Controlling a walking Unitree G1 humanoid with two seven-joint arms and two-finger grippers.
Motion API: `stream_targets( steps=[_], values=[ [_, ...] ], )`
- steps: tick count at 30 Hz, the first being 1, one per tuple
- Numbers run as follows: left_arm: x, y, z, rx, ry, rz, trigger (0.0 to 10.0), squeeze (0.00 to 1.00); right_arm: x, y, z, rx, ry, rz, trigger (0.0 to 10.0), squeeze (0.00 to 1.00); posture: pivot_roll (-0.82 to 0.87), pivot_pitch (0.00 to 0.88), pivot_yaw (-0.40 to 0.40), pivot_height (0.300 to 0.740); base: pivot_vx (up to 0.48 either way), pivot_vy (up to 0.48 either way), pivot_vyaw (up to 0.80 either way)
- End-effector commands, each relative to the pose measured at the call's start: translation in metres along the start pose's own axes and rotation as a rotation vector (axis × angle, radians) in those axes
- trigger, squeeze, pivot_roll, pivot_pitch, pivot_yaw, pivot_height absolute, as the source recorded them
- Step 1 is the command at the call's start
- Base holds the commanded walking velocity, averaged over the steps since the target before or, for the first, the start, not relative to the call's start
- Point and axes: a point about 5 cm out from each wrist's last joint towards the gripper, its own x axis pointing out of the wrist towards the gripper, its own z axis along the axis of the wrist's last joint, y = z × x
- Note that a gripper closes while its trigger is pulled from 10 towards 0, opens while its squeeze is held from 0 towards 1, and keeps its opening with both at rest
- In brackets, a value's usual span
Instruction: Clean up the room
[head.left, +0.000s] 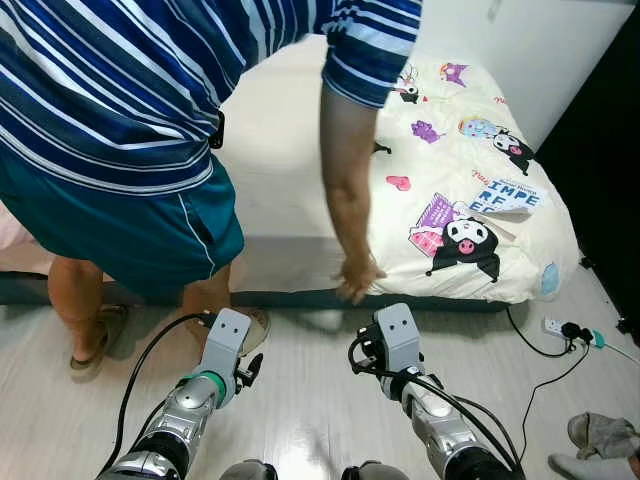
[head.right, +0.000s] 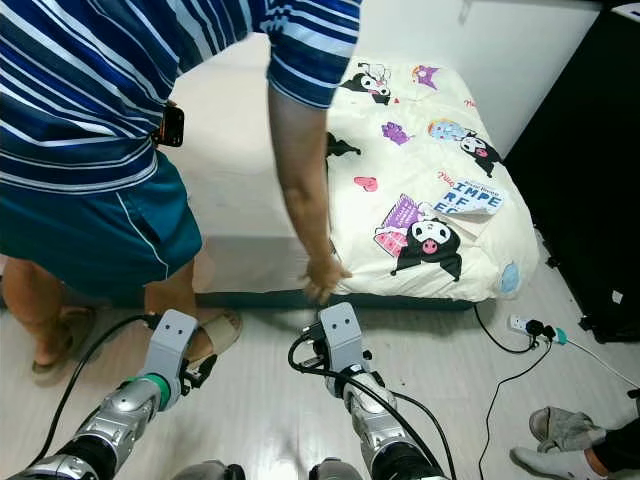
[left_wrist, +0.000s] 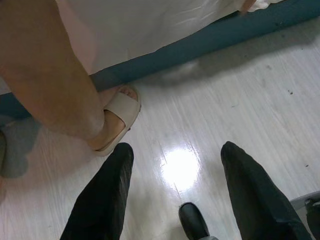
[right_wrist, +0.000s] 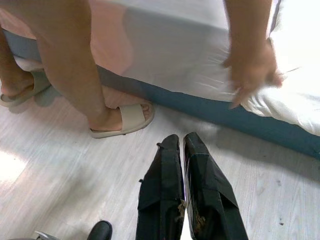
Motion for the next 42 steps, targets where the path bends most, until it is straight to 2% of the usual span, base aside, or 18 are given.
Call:
stream_targets(
  steps=[1, 42],
  values=[
    [-0.0006, -0.002, -0.0035, 0.008, 0.018, -0.011, 10.0, 0.0, -0.0011, -0.0004, -0.0037, 0.001, 0.023, -0.002, 10.0, 0.0, -0.05, 0.0, 0.027, 0.74, 0.0, 0.0, 0.0],
    [-0.0005, -0.0017, -0.0035, 0.004, 0.021, -0.01, 10.0, 0.0, -0.0011, -0.0002, -0.0039, 0.002, 0.025, -0.004, 10.0, 0.0, -0.05, 0.0, 0.026, 0.74, 0.0, 0.0, 0.0]
  ],
)
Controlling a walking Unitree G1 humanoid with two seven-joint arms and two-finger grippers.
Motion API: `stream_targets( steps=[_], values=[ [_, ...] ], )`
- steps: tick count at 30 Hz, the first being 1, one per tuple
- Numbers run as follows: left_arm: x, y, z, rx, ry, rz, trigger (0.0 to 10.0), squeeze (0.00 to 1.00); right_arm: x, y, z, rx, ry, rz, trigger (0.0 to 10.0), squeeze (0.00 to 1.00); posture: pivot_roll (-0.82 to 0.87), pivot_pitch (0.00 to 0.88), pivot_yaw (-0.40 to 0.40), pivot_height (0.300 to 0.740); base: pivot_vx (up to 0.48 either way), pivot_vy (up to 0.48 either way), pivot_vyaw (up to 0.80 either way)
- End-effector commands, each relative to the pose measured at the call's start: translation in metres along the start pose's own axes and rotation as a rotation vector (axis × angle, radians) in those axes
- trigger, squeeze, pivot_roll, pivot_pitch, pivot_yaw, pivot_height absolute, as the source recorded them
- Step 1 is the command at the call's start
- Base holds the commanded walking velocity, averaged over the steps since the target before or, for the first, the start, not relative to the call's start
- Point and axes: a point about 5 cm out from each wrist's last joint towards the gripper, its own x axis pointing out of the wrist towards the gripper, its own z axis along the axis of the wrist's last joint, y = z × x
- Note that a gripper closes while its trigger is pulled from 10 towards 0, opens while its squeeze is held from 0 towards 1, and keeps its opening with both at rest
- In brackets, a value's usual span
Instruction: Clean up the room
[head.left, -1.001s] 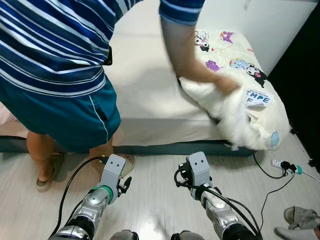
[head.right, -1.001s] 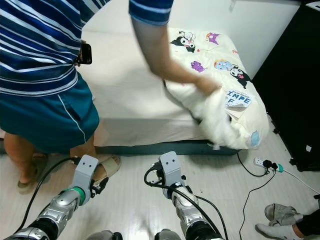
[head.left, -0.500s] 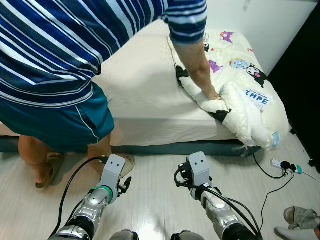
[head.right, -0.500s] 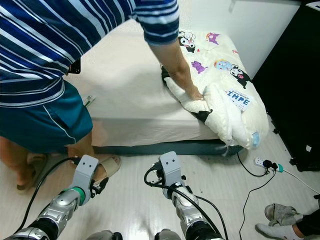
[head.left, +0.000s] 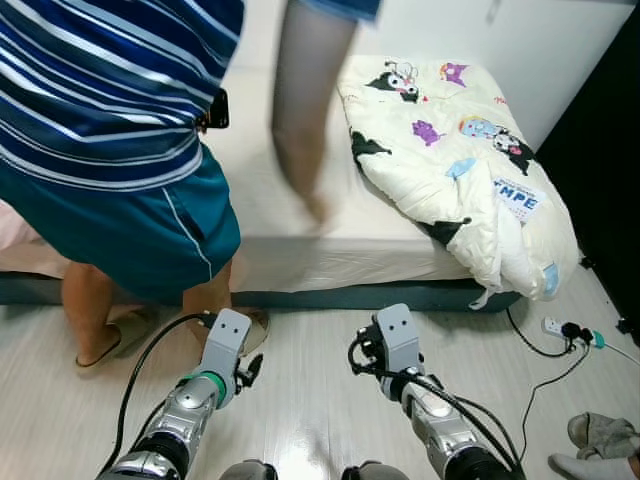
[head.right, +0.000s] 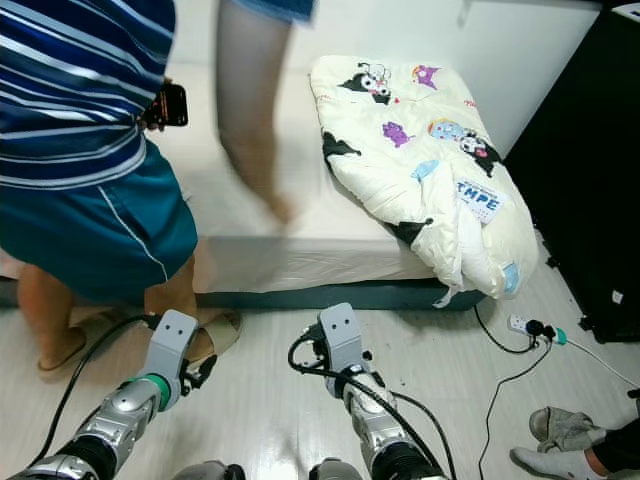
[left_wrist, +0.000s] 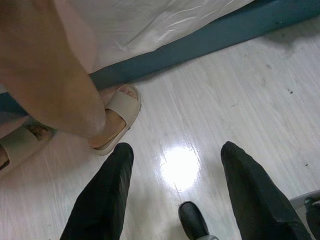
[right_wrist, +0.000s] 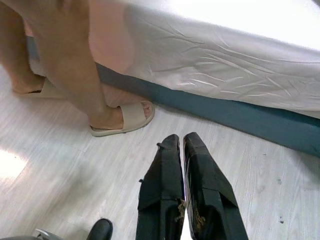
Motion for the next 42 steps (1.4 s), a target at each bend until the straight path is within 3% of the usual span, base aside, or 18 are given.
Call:
stream_targets(
  steps=[1, 7, 9, 11, 13, 16, 22, 32, 35, 36, 37, 39, 42],
  values=[
    [0.0, -0.001, -0.002, 0.007, 0.007, -0.001, 10.0, 0.0, -0.001, -0.002, -0.001, -0.007, 0.003, -0.01, 10.0, 0.0, -0.06, 0.0, 0.027, 0.74, 0.0, 0.0, 0.0],
    [0.001, 0.008, 0.017, 0.004, -0.096, 0.015, 10.0, 0.0, -0.002, -0.021, 0.022, 0.022, -0.135, -0.079, 10.0, 0.0, -0.05, 0.0, 0.033, 0.74, 0.0, 0.0, 0.0],
    [0.001, 0.008, 0.017, 0.004, -0.096, 0.015, 10.0, 0.0, -0.002, -0.021, 0.022, 0.022, -0.135, -0.079, 10.0, 0.0, -0.05, 0.0, 0.033, 0.74, 0.0, 0.0, 0.0],
    [-0.002, 0.018, 0.038, -0.011, -0.207, 0.016, 10.0, 0.0, -0.006, -0.036, 0.04, 0.04, -0.236, -0.12, 10.0, 0.0, -0.04, 0.0, 0.035, 0.74, 0.0, 0.0, 0.0],
    [-0.004, 0.02, 0.043, -0.008, -0.236, 0.013, 10.0, 0.0, -0.008, -0.038, 0.042, 0.038, -0.247, -0.124, 10.0, 0.0, -0.04, 0.0, 0.035, 0.74, 0.0, 0.0, 0.0],
    [-0.017, 0.023, 0.052, 0.009, -0.316, -0.002, 10.0, 0.0, -0.012, -0.037, 0.044, 0.023, -0.28, -0.122, 10.0, 0.0, -0.03, 0.0, 0.035, 0.74, 0.0, 0.0, 0.0],
    [-0.031, 0.024, 0.055, 0.0, -0.361, -0.011, 10.0, 0.0, -0.017, -0.03, 0.052, 0.0, -0.346, -0.116, 10.0, 0.0, -0.03, 0.0, 0.042, 0.74, 0.0, 0.0, 0.0],
    [-0.036, 0.017, 0.064, 0.035, -0.38, -0.049, 10.0, 0.0, -0.019, -0.029, 0.064, -0.004, -0.39, -0.116, 10.0, 0.0, -0.03, 0.0, 0.034, 0.74, 0.0, 0.0, 0.0],
    [-0.036, 0.018, 0.078, 0.032, -0.438, 0.022, 10.0, 0.0, -0.019, -0.032, 0.069, -0.001, -0.401, -0.123, 10.0, 0.0, -0.03, 0.0, 0.034, 0.74, 0.0, 0.0, 0.0],
    [-0.036, 0.023, 0.084, 0.019, -0.464, 0.104, 10.0, 0.0, -0.019, -0.034, 0.07, 0.009, -0.405, -0.129, 10.0, 0.0, -0.03, 0.0, 0.035, 0.74, 0.0, 0.0, 0.0],
    [-0.036, 0.023, 0.084, 0.019, -0.464, 0.104, 10.0, 0.0, -0.019, -0.034, 0.07, 0.009, -0.405, -0.129, 10.0, 0.0, -0.03, 0.0, 0.035, 0.74, 0.0, 0.0, 0.0],
    [-0.032, 0.034, 0.091, -0.023, -0.467, 0.278, 10.0, 0.0, -0.02, -0.036, 0.071, 0.04, -0.409, -0.143, 10.0, 0.0, -0.04, 0.0, 0.035, 0.74, 0.0, 0.0, 0.0],
    [-0.029, 0.034, 0.091, -0.044, -0.447, 0.329, 10.0, 0.0, -0.02, -0.035, 0.072, 0.052, -0.407, -0.148, 10.0, 0.0, -0.05, 0.0, 0.033, 0.74, 0.0, 0.0, 0.0]
  ],
)
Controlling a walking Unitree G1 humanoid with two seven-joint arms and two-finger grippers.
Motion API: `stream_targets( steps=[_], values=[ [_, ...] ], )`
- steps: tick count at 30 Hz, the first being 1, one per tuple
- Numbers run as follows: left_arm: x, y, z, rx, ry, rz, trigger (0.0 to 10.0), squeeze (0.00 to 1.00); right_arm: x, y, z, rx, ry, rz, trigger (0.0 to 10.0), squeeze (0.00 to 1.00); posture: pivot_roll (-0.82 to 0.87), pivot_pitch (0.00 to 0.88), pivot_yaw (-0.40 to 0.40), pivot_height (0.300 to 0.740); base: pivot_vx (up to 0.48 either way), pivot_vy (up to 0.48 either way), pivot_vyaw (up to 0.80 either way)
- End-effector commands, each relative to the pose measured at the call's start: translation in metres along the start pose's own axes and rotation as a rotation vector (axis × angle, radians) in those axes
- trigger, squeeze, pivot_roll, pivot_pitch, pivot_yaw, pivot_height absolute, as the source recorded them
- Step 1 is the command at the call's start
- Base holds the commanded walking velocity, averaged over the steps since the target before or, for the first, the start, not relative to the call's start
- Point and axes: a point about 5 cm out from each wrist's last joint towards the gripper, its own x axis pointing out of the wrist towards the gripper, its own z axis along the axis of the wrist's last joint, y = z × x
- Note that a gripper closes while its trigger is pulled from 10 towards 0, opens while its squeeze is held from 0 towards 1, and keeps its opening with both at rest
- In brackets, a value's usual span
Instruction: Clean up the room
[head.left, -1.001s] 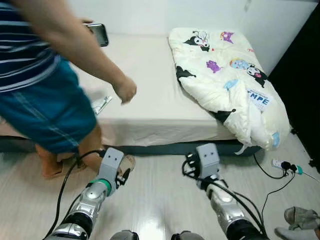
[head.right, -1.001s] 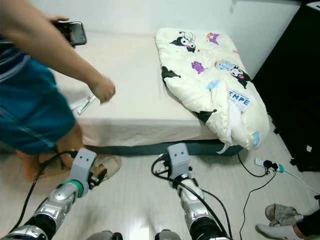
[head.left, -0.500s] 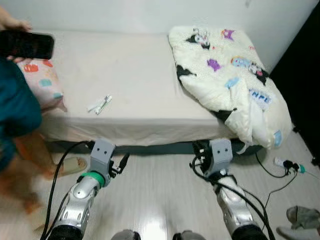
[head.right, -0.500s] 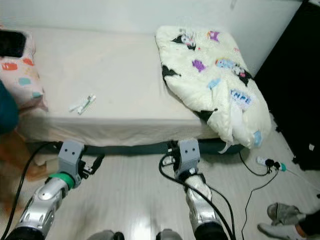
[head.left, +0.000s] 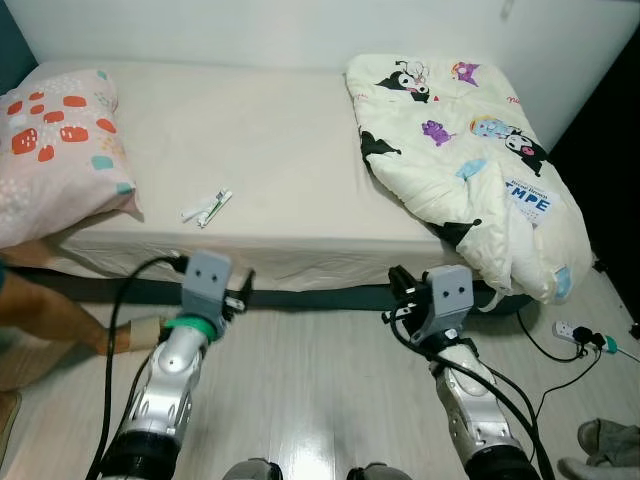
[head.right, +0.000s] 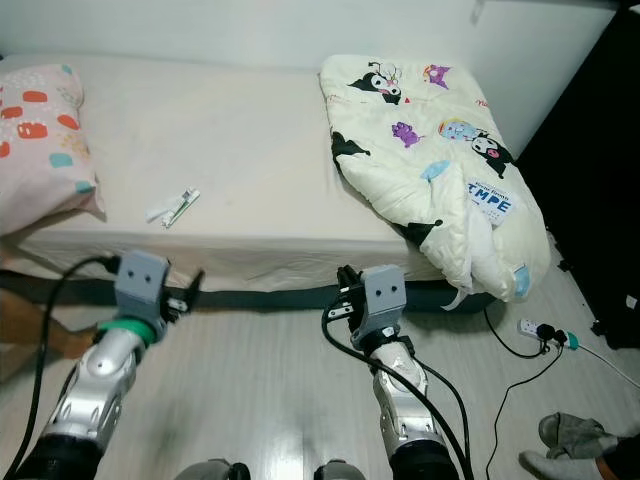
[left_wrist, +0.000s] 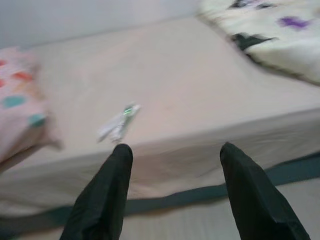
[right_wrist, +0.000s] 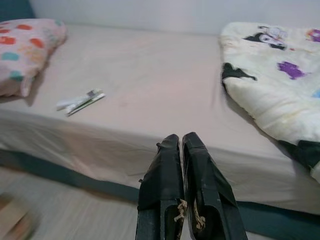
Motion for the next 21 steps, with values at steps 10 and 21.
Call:
stream_targets(
  steps=[10, 21],
  values=[
    [-0.007, -0.023, -0.012, 0.007, 0.068, -0.162, 10.0, 0.0, -0.001, 0.0, -0.003, 0.02, 0.032, -0.004, 10.0, 0.0, -0.04, 0.0, 0.022, 0.74, 0.0, 0.0, 0.0],
    [-0.009, -0.039, -0.012, 0.008, 0.064, -0.255, 10.0, 0.0, 0.0, 0.001, -0.005, 0.028, 0.058, 0.0, 10.0, 0.0, -0.05, 0.0, 0.019, 0.74, 0.0, 0.0, 0.0]
  ],
)
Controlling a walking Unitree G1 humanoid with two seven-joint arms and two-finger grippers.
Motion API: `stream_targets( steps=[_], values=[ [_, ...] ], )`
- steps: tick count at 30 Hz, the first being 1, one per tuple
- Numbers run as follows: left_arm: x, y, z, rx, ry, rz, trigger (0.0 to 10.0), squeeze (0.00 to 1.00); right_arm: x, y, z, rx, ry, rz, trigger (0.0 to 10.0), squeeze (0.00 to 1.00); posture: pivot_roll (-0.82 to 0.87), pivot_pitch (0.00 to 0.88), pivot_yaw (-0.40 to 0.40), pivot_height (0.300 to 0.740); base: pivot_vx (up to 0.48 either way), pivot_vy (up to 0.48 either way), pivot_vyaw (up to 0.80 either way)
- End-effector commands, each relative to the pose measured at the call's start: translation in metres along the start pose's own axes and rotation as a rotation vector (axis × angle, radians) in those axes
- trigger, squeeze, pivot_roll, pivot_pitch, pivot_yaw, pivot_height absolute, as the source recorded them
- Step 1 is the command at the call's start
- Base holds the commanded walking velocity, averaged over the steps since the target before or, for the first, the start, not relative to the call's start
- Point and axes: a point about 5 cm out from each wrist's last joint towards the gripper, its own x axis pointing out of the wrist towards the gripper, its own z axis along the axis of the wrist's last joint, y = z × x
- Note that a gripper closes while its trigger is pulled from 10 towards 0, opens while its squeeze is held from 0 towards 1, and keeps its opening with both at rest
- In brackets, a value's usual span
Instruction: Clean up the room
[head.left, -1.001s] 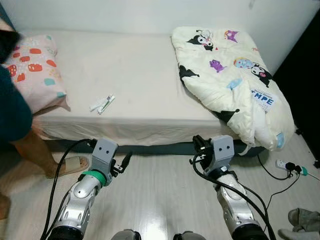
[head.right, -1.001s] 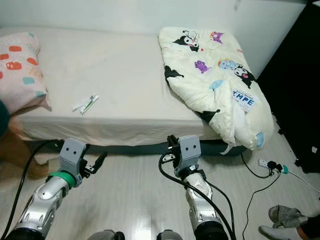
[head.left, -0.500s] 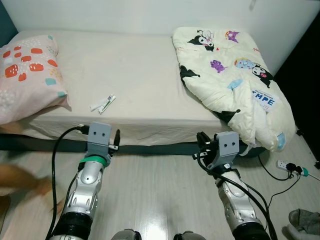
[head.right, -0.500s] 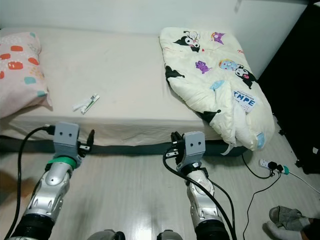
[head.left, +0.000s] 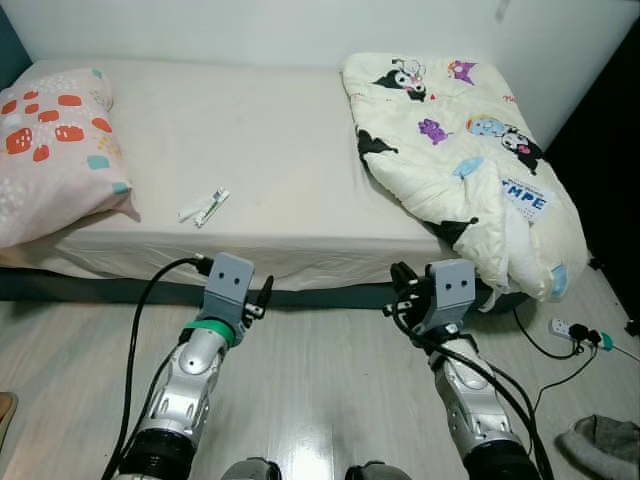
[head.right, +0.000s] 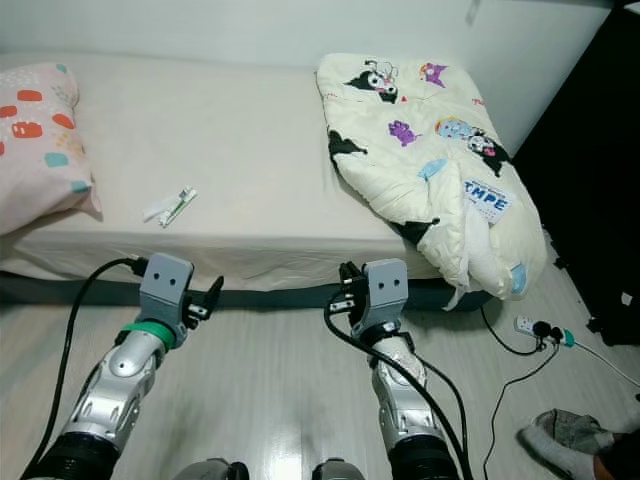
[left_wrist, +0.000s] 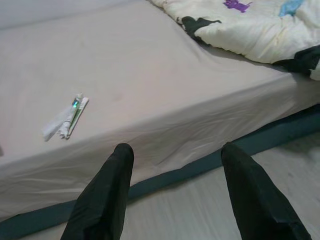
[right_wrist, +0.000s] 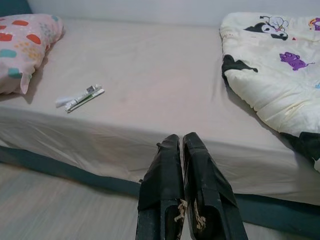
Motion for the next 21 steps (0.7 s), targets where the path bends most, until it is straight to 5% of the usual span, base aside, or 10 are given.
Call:
stream_targets(
  steps=[1, 9, 14, 21],
  values=[
    [-0.001, -0.005, -0.006, -0.007, 0.025, -0.028, 10.0, 0.0, -0.003, -0.001, -0.005, 0.007, 0.027, -0.003, 10.0, 0.0, -0.05, 0.0, 0.019, 0.74, 0.0, 0.0, 0.0],
    [-0.001, -0.007, -0.005, 0.0, 0.028, -0.038, 10.0, 0.0, -0.005, -0.002, -0.006, 0.023, 0.031, -0.016, 10.0, 0.0, -0.05, 0.0, 0.025, 0.74, 0.0, 0.0, 0.0],
    [0.001, -0.007, -0.002, -0.004, 0.022, -0.029, 10.0, 0.0, -0.005, -0.016, -0.006, -0.002, 0.047, -0.121, 10.0, 0.0, -0.06, 0.0, 0.025, 0.74, 0.0, 0.0, 0.8],
    [0.003, -0.007, 0.0, -0.003, 0.009, -0.021, 10.0, 0.0, -0.003, -0.017, -0.004, -0.017, 0.049, -0.112, 10.0, 0.0, -0.05, 0.0, 0.024, 0.74, 0.0, 0.0, 0.78]
  ],
)
